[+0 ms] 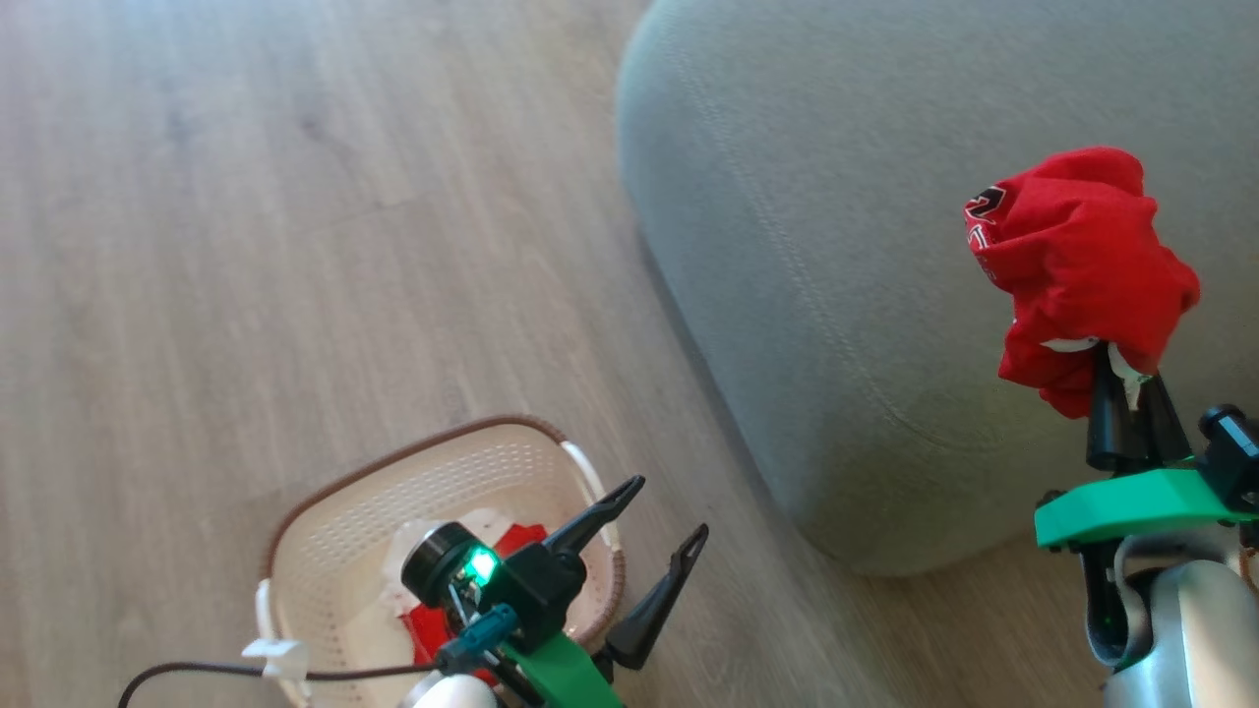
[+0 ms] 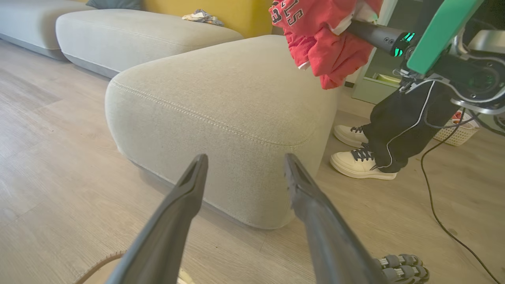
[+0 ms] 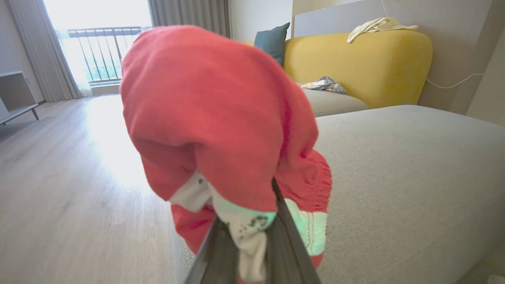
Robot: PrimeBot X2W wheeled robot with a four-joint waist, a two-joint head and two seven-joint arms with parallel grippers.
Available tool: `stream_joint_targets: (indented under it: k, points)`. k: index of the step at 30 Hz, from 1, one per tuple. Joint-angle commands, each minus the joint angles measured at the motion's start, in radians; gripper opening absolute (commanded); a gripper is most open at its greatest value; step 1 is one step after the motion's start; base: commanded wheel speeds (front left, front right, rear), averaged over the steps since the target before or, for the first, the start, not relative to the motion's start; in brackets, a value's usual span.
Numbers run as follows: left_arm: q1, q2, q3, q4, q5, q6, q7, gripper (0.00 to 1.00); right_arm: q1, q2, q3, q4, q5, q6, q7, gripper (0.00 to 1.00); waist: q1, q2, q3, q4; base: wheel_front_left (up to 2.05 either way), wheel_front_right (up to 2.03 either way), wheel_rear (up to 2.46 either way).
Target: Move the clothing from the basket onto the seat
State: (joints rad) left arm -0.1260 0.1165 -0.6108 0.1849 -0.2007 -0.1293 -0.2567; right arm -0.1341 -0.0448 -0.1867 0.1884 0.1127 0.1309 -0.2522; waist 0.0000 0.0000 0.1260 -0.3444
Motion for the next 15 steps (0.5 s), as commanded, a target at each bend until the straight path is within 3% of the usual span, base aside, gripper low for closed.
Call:
stream_joint_targets:
  k: [1, 6, 15]
  points:
    - [-0.047, 0.012, 0.022, -0.041, 0.010, -0.001, -0.005, 1.00, -0.030, -0.005, 0.019, -0.044, 0.004, 0.000, -0.010, 0.00, 0.0000, 0.0000, 0.027, -0.056, 0.00, 0.00, 0.00]
    - [-0.056, 0.023, 0.014, -0.053, 0.013, -0.001, -0.005, 1.00, -0.022, -0.005, 0.021, -0.051, 0.019, 0.000, -0.010, 0.00, 0.0000, 0.0000, 0.052, -0.113, 0.00, 0.00, 0.00]
    - [-0.079, 0.047, -0.012, -0.060, 0.018, -0.001, -0.005, 1.00, -0.031, -0.005, 0.006, -0.073, 0.016, 0.000, -0.010, 0.00, 0.0000, 0.0000, 0.094, -0.144, 0.00, 0.00, 0.00]
